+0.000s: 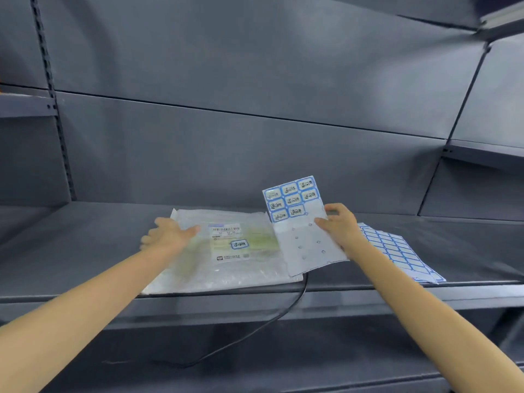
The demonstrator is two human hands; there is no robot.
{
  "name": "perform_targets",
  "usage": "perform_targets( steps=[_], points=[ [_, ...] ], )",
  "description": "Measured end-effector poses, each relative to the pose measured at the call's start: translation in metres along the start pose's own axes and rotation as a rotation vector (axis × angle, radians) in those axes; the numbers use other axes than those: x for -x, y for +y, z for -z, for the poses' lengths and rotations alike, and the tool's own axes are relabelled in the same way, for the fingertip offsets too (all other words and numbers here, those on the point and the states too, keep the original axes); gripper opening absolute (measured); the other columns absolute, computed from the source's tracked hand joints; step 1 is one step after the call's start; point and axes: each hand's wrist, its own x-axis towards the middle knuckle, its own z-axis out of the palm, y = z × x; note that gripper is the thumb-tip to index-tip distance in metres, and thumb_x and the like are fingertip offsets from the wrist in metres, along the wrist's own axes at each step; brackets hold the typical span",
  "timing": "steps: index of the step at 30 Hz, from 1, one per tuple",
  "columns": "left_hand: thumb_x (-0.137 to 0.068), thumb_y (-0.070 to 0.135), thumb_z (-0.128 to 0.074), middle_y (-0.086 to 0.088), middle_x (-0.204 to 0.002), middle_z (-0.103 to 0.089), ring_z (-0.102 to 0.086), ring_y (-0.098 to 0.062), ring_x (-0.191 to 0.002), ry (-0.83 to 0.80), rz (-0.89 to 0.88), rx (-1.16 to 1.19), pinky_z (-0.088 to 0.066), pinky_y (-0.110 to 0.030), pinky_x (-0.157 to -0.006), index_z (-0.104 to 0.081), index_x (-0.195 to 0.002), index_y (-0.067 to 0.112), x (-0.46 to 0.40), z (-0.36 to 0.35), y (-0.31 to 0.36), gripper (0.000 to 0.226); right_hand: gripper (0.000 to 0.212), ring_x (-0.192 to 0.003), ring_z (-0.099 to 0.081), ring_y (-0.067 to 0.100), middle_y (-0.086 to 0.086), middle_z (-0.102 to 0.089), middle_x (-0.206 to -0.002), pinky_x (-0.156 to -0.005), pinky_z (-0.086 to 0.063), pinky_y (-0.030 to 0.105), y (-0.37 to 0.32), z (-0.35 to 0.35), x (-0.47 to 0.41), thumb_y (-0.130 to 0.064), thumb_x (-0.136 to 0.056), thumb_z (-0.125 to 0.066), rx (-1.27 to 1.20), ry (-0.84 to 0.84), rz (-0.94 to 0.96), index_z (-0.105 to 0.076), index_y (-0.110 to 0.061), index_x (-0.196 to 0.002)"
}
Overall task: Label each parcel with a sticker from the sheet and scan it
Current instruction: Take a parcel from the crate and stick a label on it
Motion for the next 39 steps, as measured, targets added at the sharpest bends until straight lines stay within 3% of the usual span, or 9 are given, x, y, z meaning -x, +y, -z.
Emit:
perform_targets(
  steps=[3,7,12,14,17,21,29,34,39],
  points=[
    [-0.082,0.059,-0.062,-0.019,-0.131,-0.047,-0.036,-0.039,-0.125,-0.046,0.070,-0.048,-0.038,-0.041,-0.099,-0.030,-0.135,-0.001,-0.013,0.001,-0.016,0.086,0.045,-0.105,-0.062,0.034,0.015,-0.062,-0.118,-0.091,-0.051,0.048,0.029,0.064,-0.025,-0.013,-0.083,-0.072,0.119,0.200,-0.104,-0.053,-0.009,-0.123],
    [-0.076,0.056,-0.071,-0.018,-0.122,-0.053,-0.037,-0.040,-0.121,-0.047,0.041,-0.011,-0.042,-0.042,-0.091,-0.046,-0.113,0.005,-0.021,-0.004,-0.025,0.067,0.050,-0.117,-0.052,0.034,0.019,-0.057,-0.125,-0.087,-0.041,0.033,0.064,0.120,-0.047,-0.014,-0.082,-0.073,0.339,0.331,-0.169,-0.050,-0.005,-0.127],
    [-0.060,0.031,-0.090,-0.021,-0.113,-0.062,-0.057,-0.034,-0.091,-0.039,0.067,0.207,-0.045,-0.037,-0.072,-0.054,-0.090,0.000,-0.025,-0.002,-0.019,0.056,0.052,-0.097,-0.049,0.033,0.023,-0.051,-0.125,-0.077,-0.039,0.034,0.094,0.135,-0.060,-0.012,-0.085,-0.069,0.531,0.285,-0.205,-0.040,-0.003,-0.128],
    [-0.060,0.022,-0.091,-0.012,-0.115,-0.062,-0.058,-0.029,-0.091,-0.029,0.048,0.356,-0.045,-0.030,-0.070,-0.061,-0.095,0.003,-0.024,0.000,-0.017,0.050,0.054,-0.099,-0.047,0.034,0.023,-0.051,-0.123,-0.080,-0.041,0.038,0.102,0.131,-0.060,-0.014,-0.085,-0.069,0.677,0.264,-0.181,-0.039,-0.003,-0.128],
    [-0.064,0.017,-0.088,-0.006,-0.114,-0.061,-0.060,-0.027,-0.096,-0.028,-0.040,0.493,-0.049,-0.038,-0.086,-0.062,-0.102,0.009,-0.021,0.006,-0.016,0.046,0.056,-0.121,-0.039,0.039,0.024,-0.047,-0.129,-0.098,-0.034,0.042,0.108,0.121,-0.056,-0.023,-0.087,-0.068,0.918,0.262,-0.169,-0.041,-0.004,-0.133],
    [-0.073,0.012,-0.081,-0.006,-0.111,-0.057,-0.058,-0.027,-0.083,-0.058,-0.079,0.573,-0.048,-0.038,-0.072,-0.053,-0.116,0.012,-0.014,0.019,-0.018,0.052,0.049,-0.126,-0.036,0.037,0.020,-0.045,-0.134,-0.102,-0.031,0.043,0.107,0.112,-0.050,-0.022,-0.091,-0.061,1.014,0.256,-0.100,-0.041,-0.003,-0.132],
    [-0.077,0.012,-0.078,-0.011,-0.119,-0.061,-0.062,-0.034,-0.096,-0.063,-0.093,0.791,-0.052,-0.048,-0.082,-0.051,-0.125,0.015,0.003,0.043,-0.021,0.056,0.055,-0.136,-0.032,0.027,0.010,-0.040,-0.145,-0.110,-0.027,0.040,0.098,0.090,-0.039,-0.031,-0.096,-0.050,1.075,0.133,0.030,-0.034,-0.005,-0.142],
    [-0.080,0.021,-0.076,0.000,-0.113,-0.059,-0.058,-0.025,-0.090,0.013,-0.168,0.839,-0.045,-0.037,-0.076,-0.050,-0.128,0.021,0.022,0.038,0.007,0.055,0.055,-0.135,-0.032,0.025,0.008,-0.041,-0.144,-0.113,-0.023,0.042,0.077,0.097,-0.031,-0.033,-0.096,-0.049,1.121,0.141,0.086,-0.034,-0.006,-0.141],
    [-0.079,0.015,-0.076,-0.003,-0.110,-0.063,-0.062,-0.024,-0.087,-0.102,-0.241,0.949,-0.051,-0.037,-0.077,-0.053,-0.119,0.019,0.050,0.003,0.058,0.046,0.061,-0.141,-0.026,0.026,0.012,-0.031,-0.152,-0.116,-0.018,0.043,0.070,0.143,-0.016,-0.034,-0.097,-0.049,1.152,0.203,0.080,-0.029,-0.003,-0.146]
  ],
)
